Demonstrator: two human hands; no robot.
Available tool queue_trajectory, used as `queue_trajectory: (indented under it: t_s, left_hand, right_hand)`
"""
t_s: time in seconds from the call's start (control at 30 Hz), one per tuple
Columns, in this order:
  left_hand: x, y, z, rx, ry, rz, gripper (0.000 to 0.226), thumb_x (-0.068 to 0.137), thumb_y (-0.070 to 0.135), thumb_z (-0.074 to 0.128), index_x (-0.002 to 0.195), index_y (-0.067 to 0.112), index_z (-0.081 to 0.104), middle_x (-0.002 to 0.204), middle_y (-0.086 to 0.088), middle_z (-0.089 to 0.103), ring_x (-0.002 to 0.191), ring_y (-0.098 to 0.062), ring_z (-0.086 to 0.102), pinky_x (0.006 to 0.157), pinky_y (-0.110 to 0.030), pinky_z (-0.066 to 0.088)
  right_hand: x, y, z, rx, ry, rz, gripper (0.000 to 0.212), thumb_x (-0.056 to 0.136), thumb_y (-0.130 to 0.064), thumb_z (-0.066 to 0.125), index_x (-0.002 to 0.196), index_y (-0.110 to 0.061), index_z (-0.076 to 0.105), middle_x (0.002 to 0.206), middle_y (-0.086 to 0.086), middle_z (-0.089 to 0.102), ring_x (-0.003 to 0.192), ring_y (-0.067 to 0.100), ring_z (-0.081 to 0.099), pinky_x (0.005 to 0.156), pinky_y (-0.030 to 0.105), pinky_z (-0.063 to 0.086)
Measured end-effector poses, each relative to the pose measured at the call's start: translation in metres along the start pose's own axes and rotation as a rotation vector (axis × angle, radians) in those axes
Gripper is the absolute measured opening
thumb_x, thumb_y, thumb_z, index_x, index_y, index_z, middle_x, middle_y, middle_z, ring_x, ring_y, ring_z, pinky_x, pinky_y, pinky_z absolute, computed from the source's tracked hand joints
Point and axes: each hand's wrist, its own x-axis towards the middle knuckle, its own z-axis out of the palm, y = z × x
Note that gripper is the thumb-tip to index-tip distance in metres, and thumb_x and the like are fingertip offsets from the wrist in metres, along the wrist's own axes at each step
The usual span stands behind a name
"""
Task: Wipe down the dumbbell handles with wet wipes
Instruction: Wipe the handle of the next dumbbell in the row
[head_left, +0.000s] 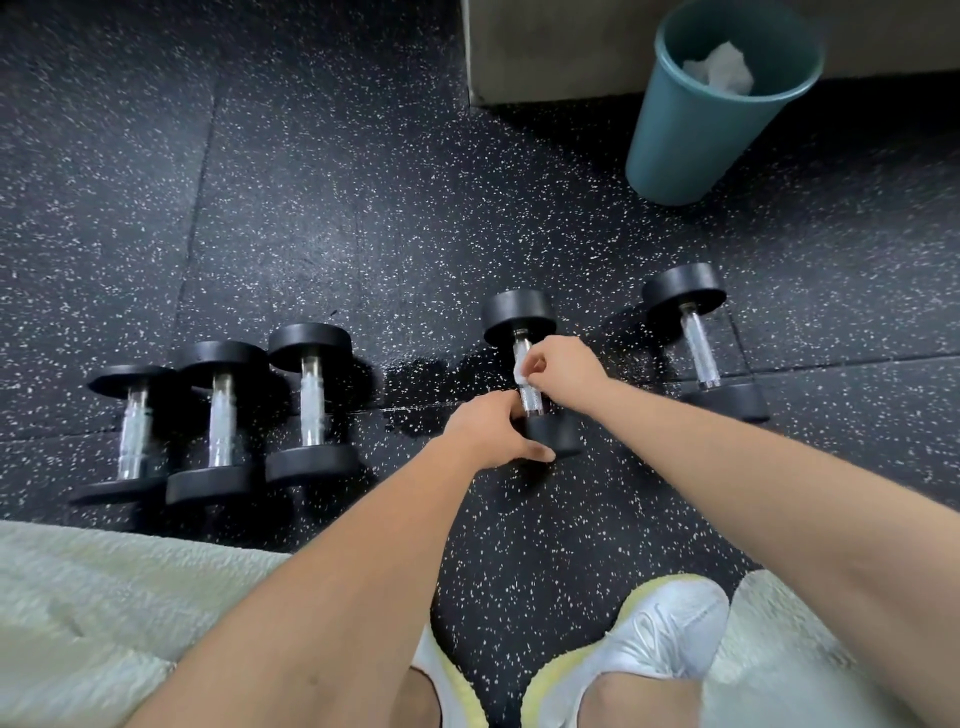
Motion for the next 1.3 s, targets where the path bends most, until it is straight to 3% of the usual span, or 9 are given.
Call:
queue_trajectory:
  t_s: [0.07,0.23,0.33,0.43,0.6,0.77,0.93,1.03,1.3]
  left_hand:
    - [0.000,0.000,0.001,0.024,0.012,0.002,0.073,0.070,0.064,0.086,0.126,0.027,0.057,0.108,0.014,0.057,0.098,-0.014,0.057,0.078,-0.032,0.044]
    - [0.001,-0.001,-0.001,0.041,-0.003,-0.001,0.052,0.076,0.057,0.084,0.108,0.033,0.050,0.094,0.017,0.056,0.093,-0.016,0.057,0.074,-0.032,0.042]
    - [0.003,-0.002,0.002,0.058,0.003,0.009,0.066,0.074,0.062,0.083,0.126,0.032,0.055,0.115,0.011,0.062,0.105,-0.018,0.062,0.085,-0.036,0.051]
    - [0.004,-0.001,0.002,0.094,-0.011,0.030,0.067,0.077,0.063,0.079,0.132,0.034,0.056,0.112,0.008,0.055,0.106,-0.020,0.060,0.086,-0.036,0.049]
    - [0.004,-0.005,0.000,0.058,-0.045,0.006,0.074,0.075,0.071,0.075,0.135,0.033,0.055,0.118,0.007,0.057,0.110,-0.020,0.058,0.091,-0.038,0.050]
    - [0.005,-0.011,0.007,0.057,-0.018,0.010,0.083,0.069,0.077,0.076,0.136,0.035,0.052,0.122,0.007,0.058,0.113,-0.021,0.059,0.092,-0.040,0.051]
    - [0.001,-0.013,0.006,0.009,-0.008,-0.006,0.078,0.073,0.072,0.078,0.136,0.034,0.052,0.124,0.007,0.056,0.113,-0.021,0.059,0.094,-0.041,0.050]
    - [-0.002,-0.012,0.009,-0.011,0.001,-0.017,0.073,0.078,0.068,0.077,0.137,0.033,0.052,0.128,0.006,0.055,0.118,-0.022,0.058,0.094,-0.041,0.050]
    - [0.000,-0.017,0.010,-0.027,-0.020,-0.010,0.078,0.076,0.070,0.077,0.141,0.038,0.049,0.135,0.007,0.056,0.130,-0.024,0.054,0.099,-0.042,0.048]
  right_hand:
    - [-0.010,0.002,0.008,-0.030,-0.036,-0.025,0.026,0.082,-0.013,0.069,0.072,-0.036,0.074,0.086,-0.014,0.065,0.082,0.012,0.066,0.073,0.029,0.053]
    - [-0.015,0.006,0.002,-0.110,-0.281,-0.112,0.019,0.080,-0.012,0.073,0.077,-0.030,0.080,0.078,-0.016,0.071,0.082,0.007,0.068,0.073,0.022,0.050]
    - [0.003,0.000,-0.008,-0.089,-0.154,-0.080,0.022,0.079,-0.011,0.068,0.075,-0.030,0.078,0.082,-0.012,0.074,0.081,0.011,0.069,0.069,0.024,0.052]
    - [0.018,-0.002,-0.010,0.006,0.099,0.004,0.014,0.085,-0.018,0.068,0.087,-0.028,0.078,0.097,-0.007,0.071,0.088,0.016,0.065,0.076,0.031,0.053]
    - [0.009,-0.001,0.016,0.037,0.168,-0.029,0.008,0.093,-0.026,0.066,0.094,-0.024,0.073,0.101,-0.003,0.067,0.090,0.022,0.064,0.079,0.038,0.052]
    - [-0.017,0.009,0.024,-0.040,0.138,-0.100,0.007,0.092,-0.025,0.066,0.088,-0.023,0.060,0.089,-0.006,0.065,0.081,0.021,0.062,0.071,0.039,0.051]
    - [0.012,-0.006,0.013,0.095,0.327,-0.026,0.009,0.091,-0.023,0.062,0.089,-0.024,0.071,0.094,-0.004,0.068,0.086,0.021,0.061,0.075,0.037,0.050]
    - [0.024,-0.016,0.022,0.199,0.307,0.023,0.014,0.092,-0.030,0.065,0.094,-0.031,0.078,0.101,-0.006,0.070,0.092,0.019,0.063,0.081,0.036,0.050]
    - [-0.010,0.006,0.028,-0.040,0.111,-0.093,0.014,0.085,-0.018,0.066,0.087,-0.029,0.074,0.095,-0.007,0.065,0.087,0.021,0.064,0.075,0.038,0.052]
